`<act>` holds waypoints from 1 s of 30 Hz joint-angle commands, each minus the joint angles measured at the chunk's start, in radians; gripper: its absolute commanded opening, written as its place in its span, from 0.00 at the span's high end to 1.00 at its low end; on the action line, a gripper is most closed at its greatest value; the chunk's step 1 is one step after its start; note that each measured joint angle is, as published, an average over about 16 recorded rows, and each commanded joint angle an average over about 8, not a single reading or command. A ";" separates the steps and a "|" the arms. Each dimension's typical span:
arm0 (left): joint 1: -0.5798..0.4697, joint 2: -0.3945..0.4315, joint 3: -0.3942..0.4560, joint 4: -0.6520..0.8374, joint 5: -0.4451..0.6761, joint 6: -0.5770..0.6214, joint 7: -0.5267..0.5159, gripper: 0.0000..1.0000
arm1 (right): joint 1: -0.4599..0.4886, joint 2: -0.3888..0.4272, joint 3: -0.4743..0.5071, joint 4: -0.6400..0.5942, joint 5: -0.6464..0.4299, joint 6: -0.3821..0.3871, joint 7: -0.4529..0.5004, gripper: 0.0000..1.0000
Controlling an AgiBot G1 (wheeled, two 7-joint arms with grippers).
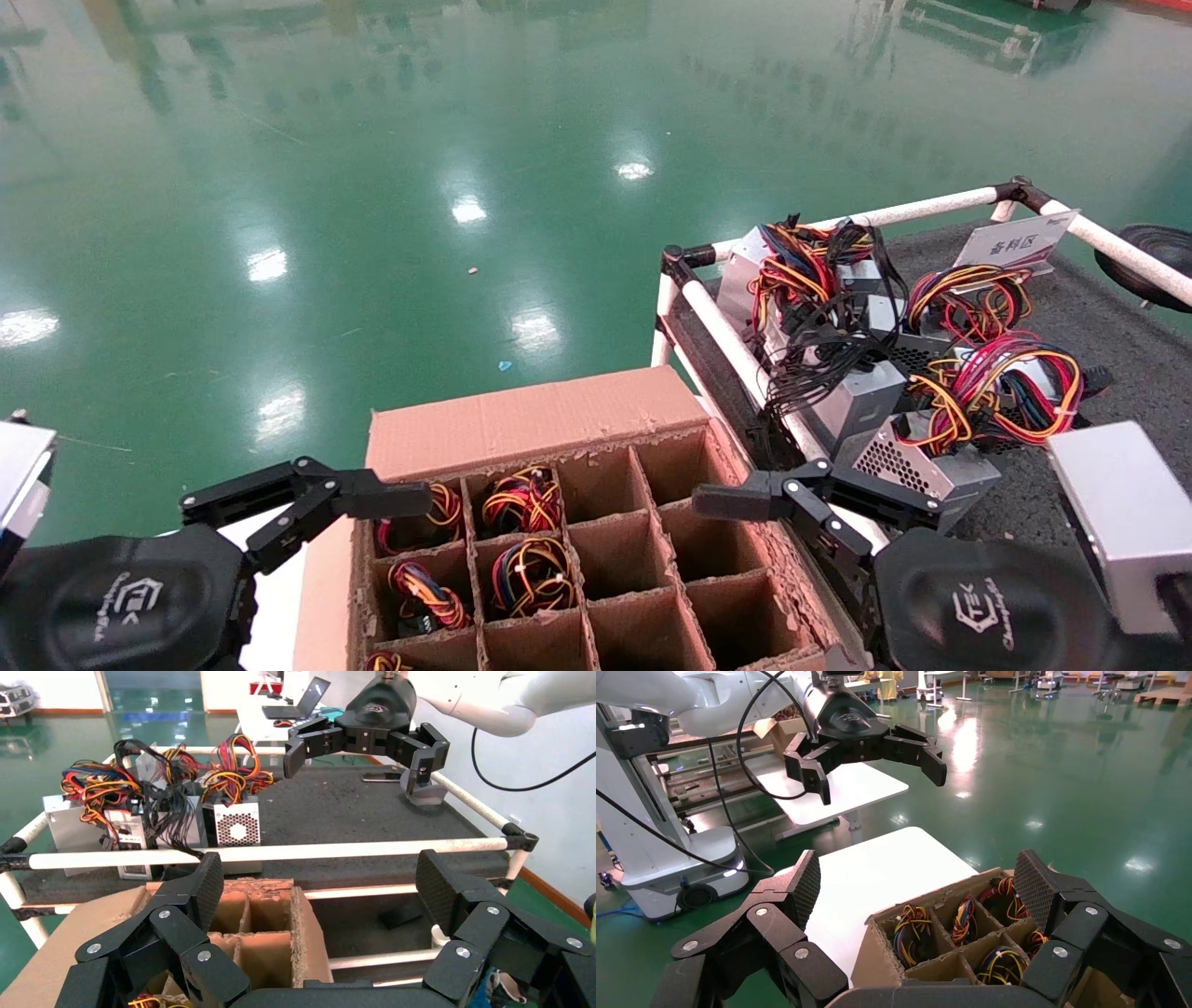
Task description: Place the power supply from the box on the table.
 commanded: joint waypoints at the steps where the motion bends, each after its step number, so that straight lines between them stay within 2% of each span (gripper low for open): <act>1: 0.000 0.000 0.000 0.000 0.000 0.000 0.000 0.00 | 0.001 0.000 -0.001 -0.002 0.000 0.000 0.000 0.00; 30: 0.000 0.000 0.000 0.000 0.000 0.000 0.000 0.00 | 0.005 0.001 -0.003 -0.010 -0.002 -0.001 -0.001 0.00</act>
